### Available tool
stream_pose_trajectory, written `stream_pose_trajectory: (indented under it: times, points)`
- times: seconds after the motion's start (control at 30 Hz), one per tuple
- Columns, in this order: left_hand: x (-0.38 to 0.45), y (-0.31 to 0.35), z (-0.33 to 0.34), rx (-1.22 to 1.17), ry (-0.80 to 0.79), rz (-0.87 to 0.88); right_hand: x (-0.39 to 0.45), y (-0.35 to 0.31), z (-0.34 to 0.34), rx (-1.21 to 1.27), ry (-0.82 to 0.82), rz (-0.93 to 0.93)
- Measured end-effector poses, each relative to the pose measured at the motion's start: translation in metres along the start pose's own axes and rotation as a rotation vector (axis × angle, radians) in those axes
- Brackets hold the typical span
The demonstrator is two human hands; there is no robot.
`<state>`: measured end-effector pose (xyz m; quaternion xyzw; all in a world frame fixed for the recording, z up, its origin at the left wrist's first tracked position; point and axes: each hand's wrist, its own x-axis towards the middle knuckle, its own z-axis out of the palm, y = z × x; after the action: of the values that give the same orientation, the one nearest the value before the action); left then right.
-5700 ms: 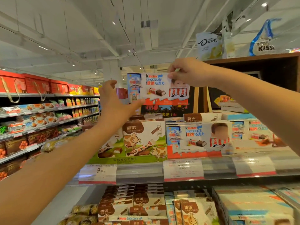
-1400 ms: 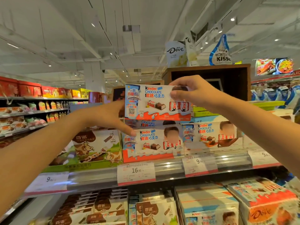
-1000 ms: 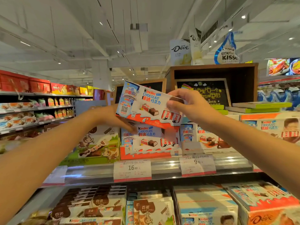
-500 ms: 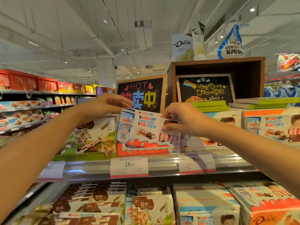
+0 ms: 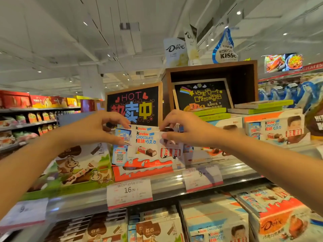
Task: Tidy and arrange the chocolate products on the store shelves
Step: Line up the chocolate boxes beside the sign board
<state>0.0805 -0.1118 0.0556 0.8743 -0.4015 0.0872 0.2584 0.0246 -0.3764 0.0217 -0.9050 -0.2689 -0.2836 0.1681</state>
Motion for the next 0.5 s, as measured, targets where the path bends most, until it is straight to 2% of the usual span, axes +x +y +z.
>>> stream_pose_trajectory:
  times: [0.23,0.3,0.5]
  points:
    - [0.011,0.010,0.001,0.110,-0.022,0.016,0.000,0.043,-0.064,0.269,0.340,0.248]
    - [0.024,0.025,0.007,0.151,-0.029,0.009,-0.003,0.063,-0.085,0.251,0.347,0.330]
    - [0.083,0.080,0.044,0.119,0.039,0.026,-0.020,0.116,-0.128,0.179,0.216,0.489]
